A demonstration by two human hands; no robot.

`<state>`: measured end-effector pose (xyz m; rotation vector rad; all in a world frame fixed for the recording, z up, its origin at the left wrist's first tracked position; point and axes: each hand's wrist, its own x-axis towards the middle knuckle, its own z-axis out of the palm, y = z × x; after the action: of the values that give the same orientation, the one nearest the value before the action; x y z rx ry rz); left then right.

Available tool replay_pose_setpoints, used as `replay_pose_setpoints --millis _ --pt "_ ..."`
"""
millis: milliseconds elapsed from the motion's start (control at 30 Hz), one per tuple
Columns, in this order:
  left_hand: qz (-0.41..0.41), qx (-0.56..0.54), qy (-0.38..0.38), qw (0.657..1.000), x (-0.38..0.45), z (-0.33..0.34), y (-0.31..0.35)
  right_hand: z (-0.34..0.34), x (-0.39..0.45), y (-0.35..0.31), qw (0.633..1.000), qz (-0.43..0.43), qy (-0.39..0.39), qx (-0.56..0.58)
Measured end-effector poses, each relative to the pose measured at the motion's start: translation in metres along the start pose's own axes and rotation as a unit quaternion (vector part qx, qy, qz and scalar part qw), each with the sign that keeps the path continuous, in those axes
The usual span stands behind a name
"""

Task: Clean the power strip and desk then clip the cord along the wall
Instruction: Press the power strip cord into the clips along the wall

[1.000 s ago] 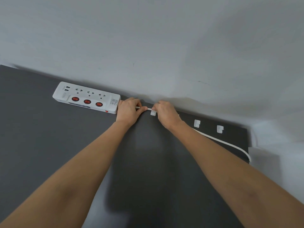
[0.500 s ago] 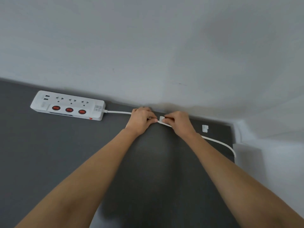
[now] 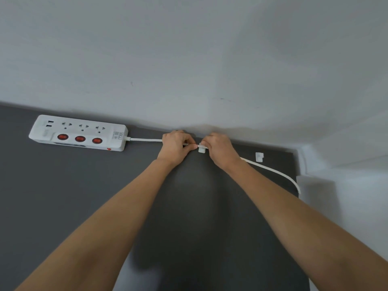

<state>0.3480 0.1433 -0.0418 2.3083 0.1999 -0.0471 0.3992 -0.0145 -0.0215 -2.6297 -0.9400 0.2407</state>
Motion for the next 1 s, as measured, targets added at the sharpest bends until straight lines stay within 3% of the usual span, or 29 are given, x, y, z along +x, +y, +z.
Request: replay_pose_setpoints --millis 233,333,467,667,1000 --pt "-0.014 -0.008 0.015 1.0 0.001 0.003 0.0 -0.013 -0.012 0.011 0.998 0.016 -0.042 0.041" --pt "0.041 0.04 0.026 0.998 -0.003 0.009 0.006 -0.027 -0.03 0.04 0.993 0.107 0.025 0.051" --pt "0.11 0.083 -0.039 0.99 -0.001 0.032 0.033 -0.037 -0.051 0.057 0.986 0.13 -0.022 0.1" --pt "0.043 0.017 -0.031 0.998 0.006 0.051 0.047 -0.032 -0.048 0.059 0.993 0.092 -0.018 0.064" --pt "0.003 0.011 0.005 1.0 0.011 0.063 0.054 -0.027 -0.046 0.061 0.996 0.085 -0.002 0.01"
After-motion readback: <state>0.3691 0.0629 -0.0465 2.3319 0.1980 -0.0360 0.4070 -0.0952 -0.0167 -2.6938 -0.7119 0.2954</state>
